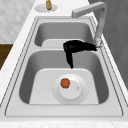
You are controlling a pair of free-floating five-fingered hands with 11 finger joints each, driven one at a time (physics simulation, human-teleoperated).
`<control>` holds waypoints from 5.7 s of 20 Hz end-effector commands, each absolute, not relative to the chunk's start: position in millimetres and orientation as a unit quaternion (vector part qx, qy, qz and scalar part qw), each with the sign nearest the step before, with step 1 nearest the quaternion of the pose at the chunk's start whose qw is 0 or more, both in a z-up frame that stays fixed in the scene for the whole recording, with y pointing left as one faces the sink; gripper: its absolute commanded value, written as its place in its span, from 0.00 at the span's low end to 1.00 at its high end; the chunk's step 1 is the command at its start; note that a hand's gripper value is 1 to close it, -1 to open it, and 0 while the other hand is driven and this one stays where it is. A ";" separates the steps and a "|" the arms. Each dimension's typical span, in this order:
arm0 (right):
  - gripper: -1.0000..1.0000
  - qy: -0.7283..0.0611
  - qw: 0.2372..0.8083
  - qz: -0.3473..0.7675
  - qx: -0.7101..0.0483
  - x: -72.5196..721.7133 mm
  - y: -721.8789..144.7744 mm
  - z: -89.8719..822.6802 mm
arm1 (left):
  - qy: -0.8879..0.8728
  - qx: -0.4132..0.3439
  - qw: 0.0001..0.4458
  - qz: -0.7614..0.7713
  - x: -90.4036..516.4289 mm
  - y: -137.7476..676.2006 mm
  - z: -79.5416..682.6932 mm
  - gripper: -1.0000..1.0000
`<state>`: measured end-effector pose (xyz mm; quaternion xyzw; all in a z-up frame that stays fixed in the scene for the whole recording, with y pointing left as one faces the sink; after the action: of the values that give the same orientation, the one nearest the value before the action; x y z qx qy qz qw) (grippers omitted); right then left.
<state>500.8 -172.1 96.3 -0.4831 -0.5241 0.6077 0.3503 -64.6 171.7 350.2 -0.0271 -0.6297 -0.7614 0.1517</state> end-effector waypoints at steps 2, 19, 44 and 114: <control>0.00 -0.508 0.353 0.609 -0.496 516.5 -163.9 105.8 | -0.630 -0.027 0.152 -0.761 -64.6 171.7 350.2 0.50; 0.00 -0.504 0.377 0.644 -0.434 561.8 -162.0 125.3 | -0.630 -0.027 0.152 -0.761 -64.6 171.7 350.2 0.50; 0.00 -0.463 0.395 0.684 -0.402 636.9 -149.0 159.7 | -0.630 -0.027 0.152 -0.761 -64.6 171.7 350.2 0.50; 1.00 -0.237 0.586 0.674 -0.383 677.2 -44.5 205.9 | -0.630 -0.027 0.152 -0.761 -64.6 171.7 350.2 0.50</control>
<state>675.1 -67.5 193.3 -0.4063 -0.2226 0.6660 0.5846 -64.6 171.7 350.2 -0.0271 -0.6297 -0.7614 0.1517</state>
